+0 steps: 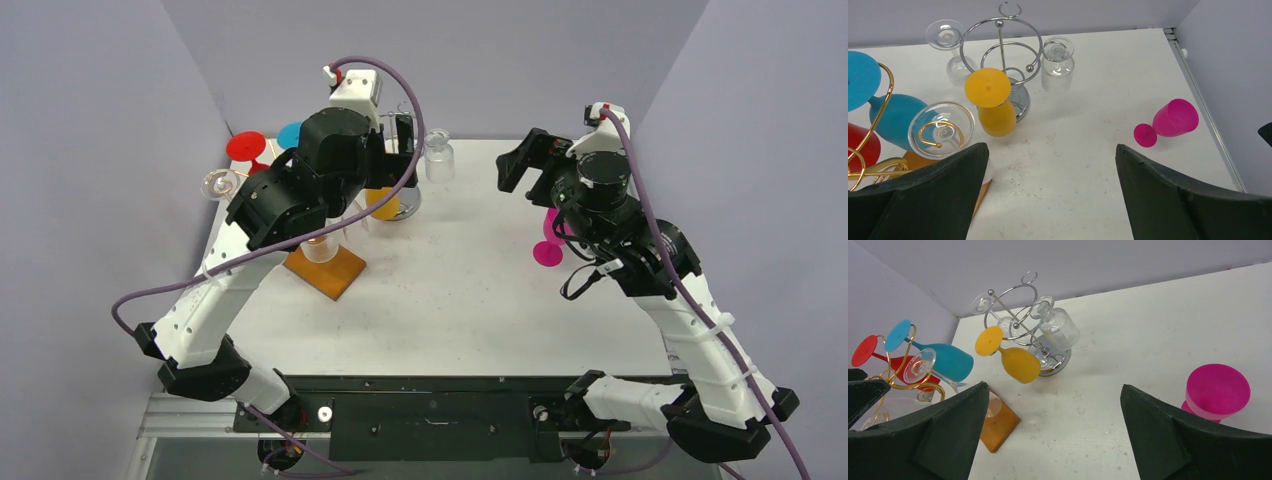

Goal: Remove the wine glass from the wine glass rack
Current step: Pick up the wine glass from the wine rack.

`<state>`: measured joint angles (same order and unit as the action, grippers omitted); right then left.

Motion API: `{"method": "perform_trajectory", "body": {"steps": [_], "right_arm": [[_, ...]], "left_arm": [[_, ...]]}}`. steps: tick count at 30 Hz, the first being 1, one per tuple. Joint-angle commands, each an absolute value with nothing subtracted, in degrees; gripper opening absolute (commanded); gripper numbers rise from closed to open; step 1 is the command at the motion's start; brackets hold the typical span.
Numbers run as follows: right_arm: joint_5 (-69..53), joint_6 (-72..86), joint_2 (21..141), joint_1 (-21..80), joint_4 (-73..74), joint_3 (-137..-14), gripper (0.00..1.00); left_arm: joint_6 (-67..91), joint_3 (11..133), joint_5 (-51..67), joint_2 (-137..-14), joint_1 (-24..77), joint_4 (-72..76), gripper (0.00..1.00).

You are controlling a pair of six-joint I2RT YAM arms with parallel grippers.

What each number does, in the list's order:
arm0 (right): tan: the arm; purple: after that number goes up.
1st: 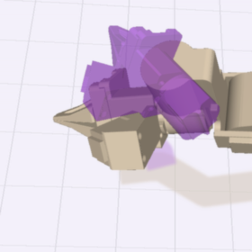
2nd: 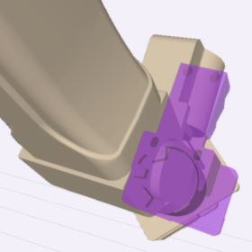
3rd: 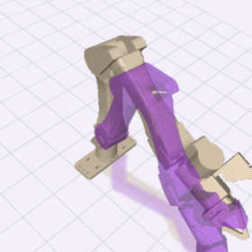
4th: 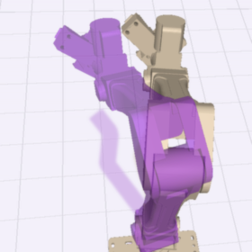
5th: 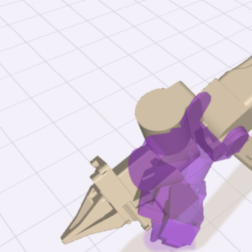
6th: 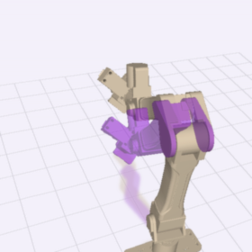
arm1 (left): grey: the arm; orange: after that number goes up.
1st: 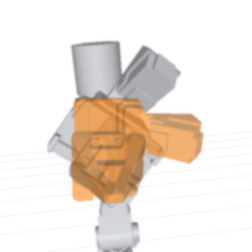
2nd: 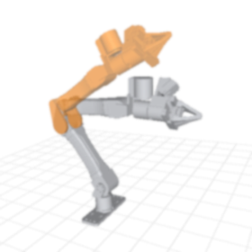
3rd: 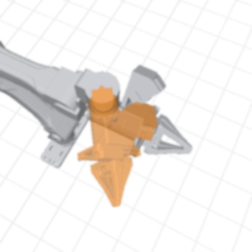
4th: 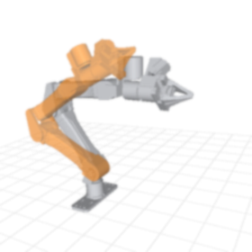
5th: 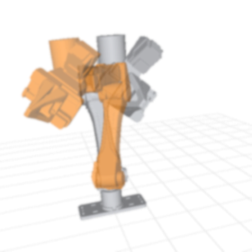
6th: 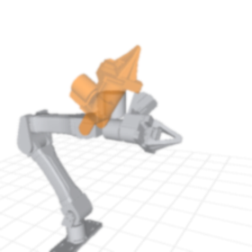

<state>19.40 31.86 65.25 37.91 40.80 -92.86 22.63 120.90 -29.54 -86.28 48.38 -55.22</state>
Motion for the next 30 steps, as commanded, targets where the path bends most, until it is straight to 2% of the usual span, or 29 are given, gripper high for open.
{"method": "perform_trajectory", "body": {"steps": [1, 7, 14, 21, 30], "right_arm": [[18.1, 32.1, 63.4, 37.7, 38.9, -92.1, 1.0], [15.5, 32.9, 63.9, 37.7, 38.2, -91.3, 1.0], [8.7, 35.9, 65.8, 38.0, 34.2, -89.2, 0.97], [4.2, 38.5, 73.4, 45.8, 29.1, -90.6, 0.95], [-5.3, 45.2, 86.4, 52.7, 21.9, -95.9, 0.78]], "left_arm": [[22.2, 122.1, -29.2, -84.3, 48.3, -55.5, 0.96], [23.1, 121.3, -29.5, -81.2, 48.2, -57.2, 0.96], [26.4, 120.1, -35.6, -77.7, 48.2, -63.0, 0.96], [29.3, 117.5, -40.1, -72.5, 48.0, -67.2, 0.96], [30.8, 112.3, -43.8, -66.5, 47.8, -67.4, 0.96]]}}
